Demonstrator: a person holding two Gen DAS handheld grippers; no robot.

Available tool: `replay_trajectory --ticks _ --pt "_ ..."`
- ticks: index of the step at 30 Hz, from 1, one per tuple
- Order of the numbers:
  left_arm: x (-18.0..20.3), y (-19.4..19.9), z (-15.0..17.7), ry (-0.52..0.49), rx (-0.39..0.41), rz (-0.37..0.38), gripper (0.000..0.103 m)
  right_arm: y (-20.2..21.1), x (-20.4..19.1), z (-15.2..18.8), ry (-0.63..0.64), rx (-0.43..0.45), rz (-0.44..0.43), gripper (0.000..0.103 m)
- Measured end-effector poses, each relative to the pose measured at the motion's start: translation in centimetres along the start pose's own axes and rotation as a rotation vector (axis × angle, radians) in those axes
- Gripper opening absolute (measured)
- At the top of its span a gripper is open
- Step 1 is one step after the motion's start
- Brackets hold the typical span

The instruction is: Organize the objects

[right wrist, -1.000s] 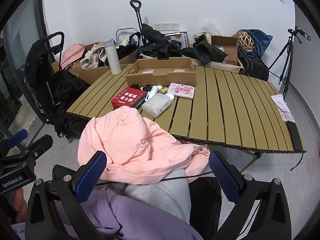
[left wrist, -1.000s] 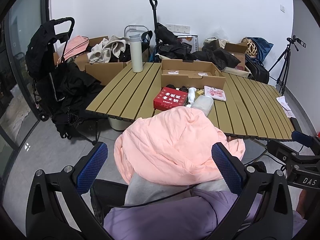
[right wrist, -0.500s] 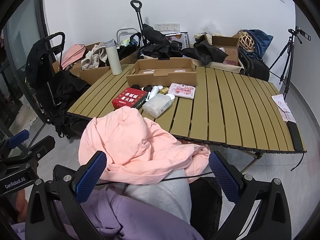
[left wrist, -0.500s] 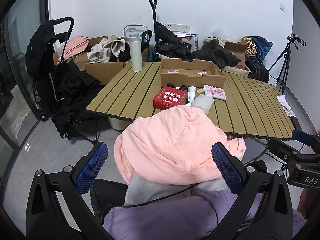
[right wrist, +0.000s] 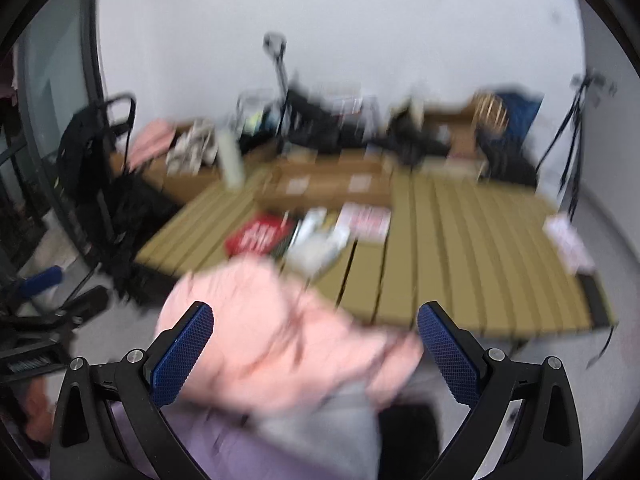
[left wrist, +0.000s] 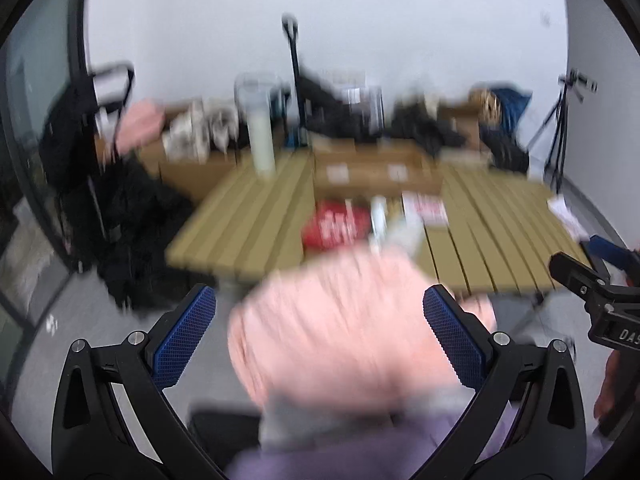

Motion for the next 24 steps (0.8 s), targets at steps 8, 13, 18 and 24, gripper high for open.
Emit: replay_trajectory --ticks 8,13,18,24 --pt "-0.6 -14.2 -1.9 -0.046 -0.160 0.122 0.101 -12.8 -1.9 -0.8 0.186 -0.162 -0.048 0.103" --pt "-1.5 -19.3 -3.9 -0.046 -0.193 0.171 0.103 -18.1 -4.2 -2.8 0.193 -0.232 -0.153 0.089" --pt "-1.9 -24.9 -6.3 -0.086 -0.218 0.164 0.101 -24.2 -7.0 -5.8 0.094 -0.327 -0.340 0.059" --pt "-1.8 -32.4 -6.8 -0.062 -0.342 0.292 0.073 -32.6 -9.4 -6.4 -0.066 -0.512 -0.424 0.051"
Point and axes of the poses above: each gripper's, at about its wrist camera, not at the fingertips, and y roughly against the way its jaws point, x to its right, z to its underside, the point moved 10 cm from there along -y, roughly the way its jaws point, and after that the axes turned 14 degrees about -x, right-handed, at the moved point
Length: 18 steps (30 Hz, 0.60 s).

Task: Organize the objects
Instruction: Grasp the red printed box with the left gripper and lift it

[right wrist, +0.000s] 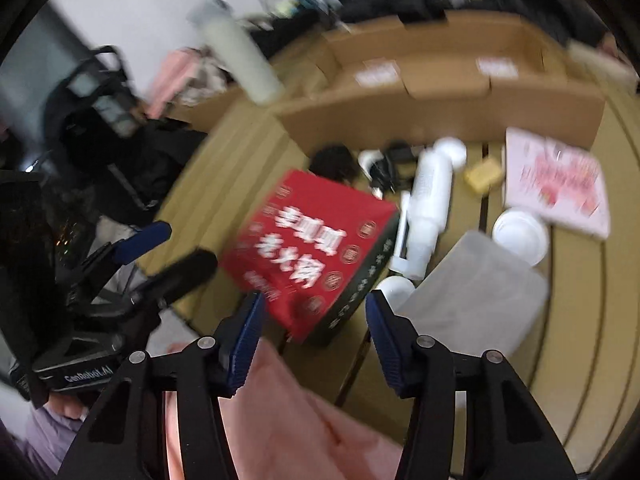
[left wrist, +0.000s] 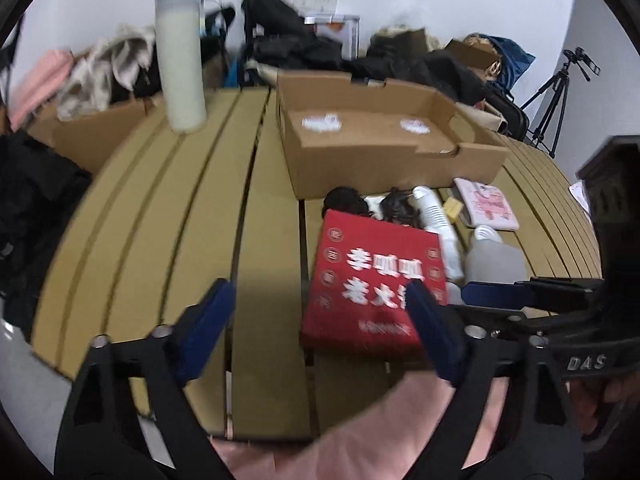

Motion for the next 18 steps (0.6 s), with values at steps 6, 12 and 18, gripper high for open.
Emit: replay_trajectory --ticks 6,12,18 --pt "-0.5 -4.1 0.8 0.095 -0.122 0.215 0.045 -1.9 0.7 -1.9 0.013 -0.023 0.078 0.051" --pt "0.3 -3.1 2.0 0.114 -0.105 0.205 0.034 -2.2 0.6 -2.1 0.040 -0.028 0.102 0.027" --pt "1.9 2.4 1.4 0.118 -0.028 0.199 0.028 3.9 -1.1 -2.3 0.077 0.098 0.069 0.019"
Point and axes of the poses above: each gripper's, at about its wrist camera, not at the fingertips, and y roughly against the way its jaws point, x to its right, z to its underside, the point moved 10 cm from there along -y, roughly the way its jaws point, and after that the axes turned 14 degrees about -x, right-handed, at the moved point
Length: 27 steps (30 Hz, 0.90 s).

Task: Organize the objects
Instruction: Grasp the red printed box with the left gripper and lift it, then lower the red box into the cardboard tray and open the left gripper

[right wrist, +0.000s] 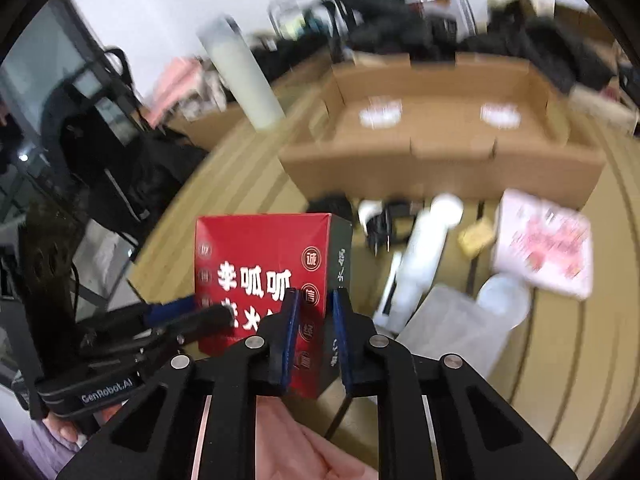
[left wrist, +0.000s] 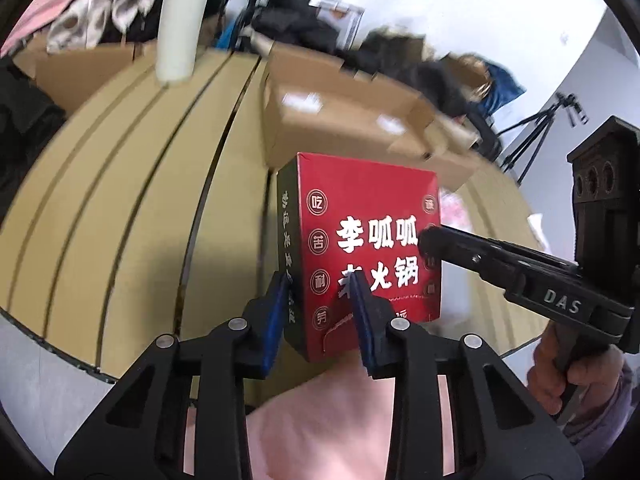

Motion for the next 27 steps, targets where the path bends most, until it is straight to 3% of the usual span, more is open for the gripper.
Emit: replay_trajectory --ticks 5,8,11,16,21,23,24,27 --pt "2.6 3.4 -6.0 -0.016 0.084 0.030 0.026 4.9 -0.2 -3.8 0.019 0.102 0.000 0.019" --pt "3.6 3.2 -10.9 -0.035 0.083 0.043 0.026 7.4 1.4 -8.2 0.010 0.137 -0.013 0.019" --pt "3.3 0.7 -16.1 -0.024 0.044 0.028 0.025 7.5 3.4 -13.1 -0.013 0.127 -0.021 0.019" --pt "0.5 -6.5 -22.1 0.017 -0.068 -0.034 0.023 1.8 7.1 -19.9 -0.013 0.053 0.064 0.019" --pt "-4.0 -12.1 -25.0 0.033 -0.144 -0.212 0.023 -7.8 9.9 -23.8 -0.039 -0.115 0.070 0.019" --pt "-3.9 -12.2 -25.7 -0.015 -0.116 -0.233 0.038 -10.0 11.1 -24.1 -0.057 -0.136 0.089 0.019" --pt "-3.8 -12.1 -25.9 -0.027 -0.100 -0.224 0.047 -11.2 11.5 -24.1 -0.077 -0.162 0.055 0.019" --pt "-3.8 -11.9 -26.9 -0.056 -0.063 -0.227 0.050 -12.7 12.1 -23.9 -0.145 -0.191 -0.058 0.019"
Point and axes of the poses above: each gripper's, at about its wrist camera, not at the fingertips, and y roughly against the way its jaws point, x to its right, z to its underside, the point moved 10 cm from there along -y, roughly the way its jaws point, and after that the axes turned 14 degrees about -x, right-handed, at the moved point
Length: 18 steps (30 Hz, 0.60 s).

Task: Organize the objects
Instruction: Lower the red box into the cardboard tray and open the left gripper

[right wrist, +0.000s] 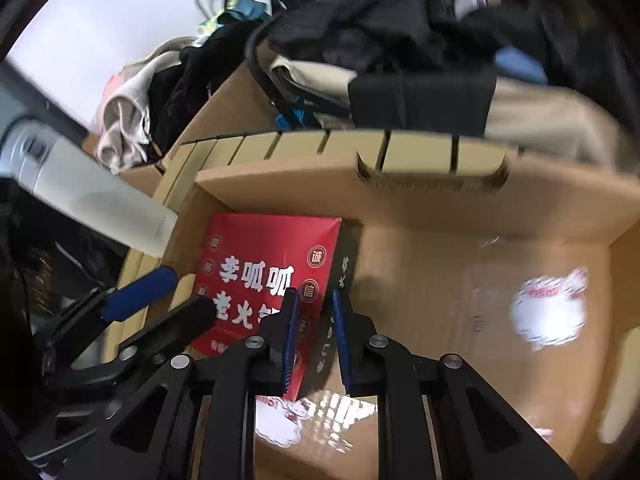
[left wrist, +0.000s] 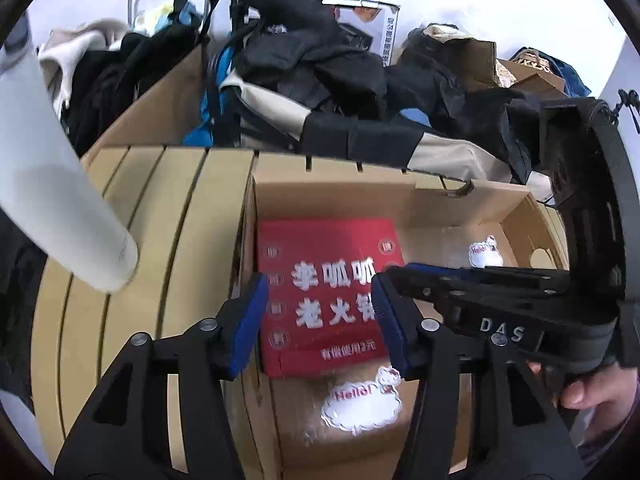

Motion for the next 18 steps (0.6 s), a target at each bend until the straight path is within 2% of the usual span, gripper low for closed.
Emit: replay_trajectory --ticks 1,2,4,5,7,10,12,13,14,16,18 --pt "-0.3 0.0 -0.1 0.002 -0.004 -0.015 0.050 0.3 -0.1 -0.1 -0.002 0.008 -0.011 0.019" --pt "-0.5 0.3 0.1 0.016 -0.014 0.001 0.050 1.0 -0.1 -0.1 0.009 0.028 -0.007 0.019" --pt "-0.8 2.0 0.2 0.036 0.003 0.015 0.050 2.7 0.1 0.2 0.028 0.060 0.042 0.019" --pt "-0.9 3.3 0.4 0.036 0.025 0.004 0.055 3.7 0.2 0.3 0.039 0.075 0.065 0.019" --pt "-1.3 6.2 0.7 0.029 0.097 -0.040 0.078 6.6 0.5 0.9 0.071 0.111 0.117 0.019" --pt "-1.7 10.1 2.1 -0.007 0.153 -0.134 0.086 11.9 1.6 2.2 0.113 0.193 0.236 0.020" --pt "-1.5 12.9 3.6 -0.030 0.162 -0.187 0.096 15.7 2.3 4.4 0.139 0.225 0.306 0.026" --pt "-1.2 14.9 4.8 -0.036 0.179 -0.208 0.102 16.7 2.3 5.1 0.142 0.228 0.313 0.037" --pt "-0.9 16.5 5.9 -0.033 0.196 -0.223 0.103 18.4 2.5 6.6 0.142 0.228 0.317 0.063" --pt "0.1 18.9 8.2 -0.029 0.223 -0.220 0.103 21.3 2.5 8.9 0.133 0.259 0.326 0.092" --pt "1.7 20.9 10.8 -0.053 0.232 -0.217 0.103 24.2 1.9 12.4 0.148 0.304 0.324 0.092"
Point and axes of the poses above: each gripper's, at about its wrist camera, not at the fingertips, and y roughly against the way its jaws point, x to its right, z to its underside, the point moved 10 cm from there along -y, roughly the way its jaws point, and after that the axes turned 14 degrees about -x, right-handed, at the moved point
